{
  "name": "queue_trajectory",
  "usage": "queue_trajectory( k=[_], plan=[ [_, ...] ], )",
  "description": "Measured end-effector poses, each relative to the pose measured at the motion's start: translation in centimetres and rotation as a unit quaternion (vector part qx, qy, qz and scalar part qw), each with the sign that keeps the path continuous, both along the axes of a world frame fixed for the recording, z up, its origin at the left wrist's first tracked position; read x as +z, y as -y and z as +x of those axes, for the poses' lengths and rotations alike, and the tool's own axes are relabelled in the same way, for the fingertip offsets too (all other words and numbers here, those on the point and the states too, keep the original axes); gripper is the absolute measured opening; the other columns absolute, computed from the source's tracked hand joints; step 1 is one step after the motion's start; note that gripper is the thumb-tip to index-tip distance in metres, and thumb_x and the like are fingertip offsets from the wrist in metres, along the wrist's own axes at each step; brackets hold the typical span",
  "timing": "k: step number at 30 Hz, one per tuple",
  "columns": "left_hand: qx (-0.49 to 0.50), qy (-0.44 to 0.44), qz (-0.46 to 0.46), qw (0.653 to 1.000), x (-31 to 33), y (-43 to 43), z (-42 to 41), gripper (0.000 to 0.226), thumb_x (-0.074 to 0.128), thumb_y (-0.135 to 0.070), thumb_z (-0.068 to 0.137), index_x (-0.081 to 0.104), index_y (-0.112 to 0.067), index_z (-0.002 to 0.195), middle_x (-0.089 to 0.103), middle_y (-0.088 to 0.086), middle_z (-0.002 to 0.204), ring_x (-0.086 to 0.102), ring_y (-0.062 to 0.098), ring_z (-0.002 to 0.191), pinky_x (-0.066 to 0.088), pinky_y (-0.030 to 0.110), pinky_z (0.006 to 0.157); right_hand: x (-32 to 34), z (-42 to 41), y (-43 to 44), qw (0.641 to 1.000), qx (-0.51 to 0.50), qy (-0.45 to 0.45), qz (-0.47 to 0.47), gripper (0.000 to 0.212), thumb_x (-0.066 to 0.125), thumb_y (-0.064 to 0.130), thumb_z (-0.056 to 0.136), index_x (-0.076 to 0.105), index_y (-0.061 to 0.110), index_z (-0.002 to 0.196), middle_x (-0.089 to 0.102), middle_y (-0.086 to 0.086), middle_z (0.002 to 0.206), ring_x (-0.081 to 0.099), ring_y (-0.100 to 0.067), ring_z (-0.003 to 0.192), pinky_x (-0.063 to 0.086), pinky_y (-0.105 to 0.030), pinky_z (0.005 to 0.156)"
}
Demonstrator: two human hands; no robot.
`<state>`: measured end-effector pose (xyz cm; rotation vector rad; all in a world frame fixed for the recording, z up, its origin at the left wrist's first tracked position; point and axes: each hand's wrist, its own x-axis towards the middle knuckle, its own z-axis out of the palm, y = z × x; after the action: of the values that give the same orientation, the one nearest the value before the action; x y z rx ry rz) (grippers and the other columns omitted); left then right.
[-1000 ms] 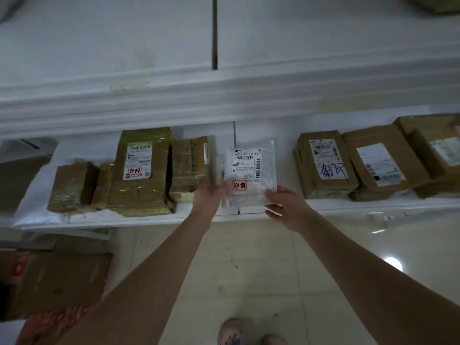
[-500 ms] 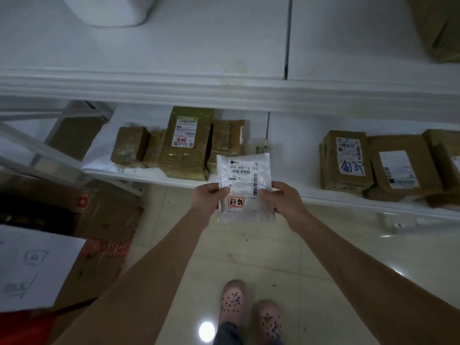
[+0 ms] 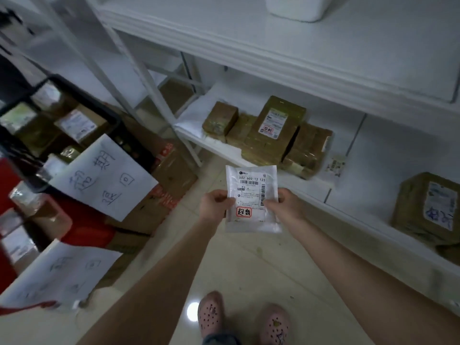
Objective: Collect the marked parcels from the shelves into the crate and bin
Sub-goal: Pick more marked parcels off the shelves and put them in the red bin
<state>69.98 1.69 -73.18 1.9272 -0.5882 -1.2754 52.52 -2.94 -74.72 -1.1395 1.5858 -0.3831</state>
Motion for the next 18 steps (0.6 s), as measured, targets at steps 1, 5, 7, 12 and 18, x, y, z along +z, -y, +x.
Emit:
queue_trajectory(
  k=[1,5,7,12,18],
  plan=[
    [0.011,0.016,-0.007,1.0,0.3,-0.7,1.3,0.016,0.062,0.005,0.085,0.064,-0.009,0.078,0.067,0.008,0.079,0.062,0.025,0.076,0.055,0.046,0.078,0.0,1.6,-0.3,1.0,0.01,0.009,0.0,0.042,0.075,0.026,0.078,0.059,0.016,0.116,0.067,-0.001,0.106,0.065,-0.018,0.089,0.054,-0.032,0.074],
    [0.07,0.031,-0.022,0.997,1.5,-3.9,6.8,0.013,0.065,0.003,0.083,0.065,-0.009,0.079,0.069,0.006,0.081,0.065,0.024,0.076,0.056,0.041,0.077,0.3,8.2,-1.7,0.998,0.058,0.015,-0.008,0.057,0.081,0.034,0.068,0.056,0.021,0.118,0.068,0.002,0.108,0.067,-0.02,0.093,0.055,-0.044,0.086],
    [0.096,0.051,-0.021,0.994,1.7,-5.6,9.8,0.011,0.069,-0.003,0.082,0.067,-0.013,0.078,0.071,0.003,0.081,0.069,0.022,0.077,0.058,0.038,0.078,0.8,11.8,-2.7,0.997,0.073,0.01,-0.014,0.054,0.082,0.032,0.069,0.056,0.02,0.114,0.068,0.002,0.106,0.067,-0.021,0.092,0.055,-0.043,0.085],
    [0.15,0.084,-0.018,0.985,2.2,-9.8,18.2,0.006,0.072,-0.014,0.083,0.07,-0.018,0.086,0.073,0.0,0.089,0.071,0.016,0.08,0.059,0.038,0.079,1.7,20.9,-5.5,0.992,0.117,0.008,-0.038,0.046,0.081,0.032,0.068,0.059,0.025,0.108,0.07,0.007,0.097,0.069,-0.017,0.084,0.056,-0.043,0.081],
    [0.227,0.152,-0.023,0.962,3.5,-14.9,30.1,0.002,0.07,-0.021,0.082,0.069,-0.022,0.083,0.07,-0.009,0.083,0.067,0.012,0.081,0.054,0.029,0.077,4.0,34.5,-10.3,0.982,0.175,0.013,-0.075,0.032,0.077,0.033,0.074,0.055,0.027,0.098,0.068,0.009,0.093,0.067,-0.018,0.083,0.055,-0.044,0.08]
  ],
)
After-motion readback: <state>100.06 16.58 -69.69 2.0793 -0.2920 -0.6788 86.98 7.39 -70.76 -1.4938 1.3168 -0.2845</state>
